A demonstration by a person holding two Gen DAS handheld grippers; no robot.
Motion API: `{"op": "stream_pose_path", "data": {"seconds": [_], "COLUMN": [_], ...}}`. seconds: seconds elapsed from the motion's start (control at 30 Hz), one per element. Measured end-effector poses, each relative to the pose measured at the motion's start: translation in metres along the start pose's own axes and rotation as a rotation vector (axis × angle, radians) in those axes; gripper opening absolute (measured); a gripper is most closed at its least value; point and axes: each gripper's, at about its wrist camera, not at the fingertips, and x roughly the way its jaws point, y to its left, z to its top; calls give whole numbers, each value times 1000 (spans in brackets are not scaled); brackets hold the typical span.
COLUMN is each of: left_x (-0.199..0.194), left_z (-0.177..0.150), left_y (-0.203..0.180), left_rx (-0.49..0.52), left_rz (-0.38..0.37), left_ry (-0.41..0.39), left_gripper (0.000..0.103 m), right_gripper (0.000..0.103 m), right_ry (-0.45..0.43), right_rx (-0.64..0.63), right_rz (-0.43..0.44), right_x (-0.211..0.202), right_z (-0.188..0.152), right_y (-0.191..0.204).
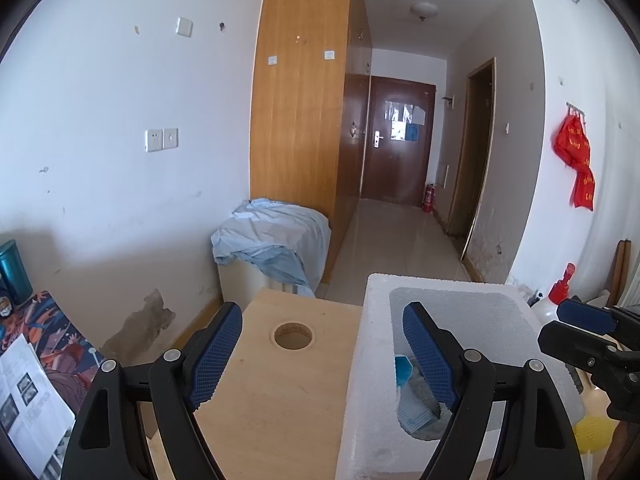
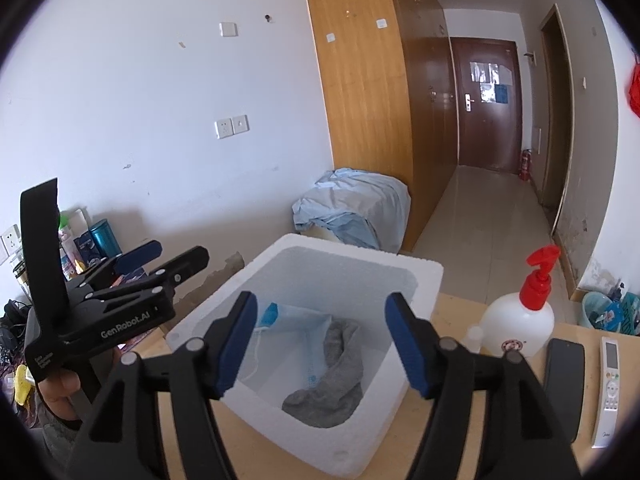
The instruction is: Organize soft objects
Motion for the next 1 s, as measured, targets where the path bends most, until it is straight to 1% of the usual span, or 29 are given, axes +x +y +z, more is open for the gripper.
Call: {"op": "stream_pose_path", "data": {"seconds": [0.27, 0.4, 0.47, 0.5, 0.53, 0.63, 0.67, 0.73, 0.77, 0.87, 1.0], "left_x": [-6, -18, -27, -32, -36, -53, -59, -69, -77, -92, -108], "left_z": [2, 4, 5, 5, 5, 5, 4, 3, 1, -3, -9], "left_y": [-3, -9, -11, -12, -13, -13, -13, -13, -14, -20, -28], "left_rx": [8, 20, 23, 24, 24, 28, 29, 26, 29, 49, 74], "left_rz": [-7, -14, -19, -21, -20, -14, -14, -17, -23, -28, -42], "left_ry": [-11, -32, -48, -59, -69, -97, -103, -121, -134, -159, -172], "left_gripper": [83, 83, 87, 92, 94, 96, 97, 102, 103, 103, 103], "right_gripper": [71, 71, 71, 71, 71, 71, 73, 78, 81, 83, 93], "right_ry": [-11, -19, -27, -30, -37, -47, -50, -61, -67, -75, -105], "right_rx": [-22, -32, -35, -37, -40, -47, -48, -46, -44, -43, -38], "right_rz": [-10, -21, -29, -29, -33, -38, -38, -38, -37, -28, -47], "right_x": [-8, -18, -26, -29, -34, -45, -48, -58, -62, -74, -92], "right_z": [1, 2, 1, 0, 0, -4, -6, -11, -13, -20, -29], "right_y": [6, 9, 11, 12, 14, 19, 20, 22, 23, 25, 27]}}
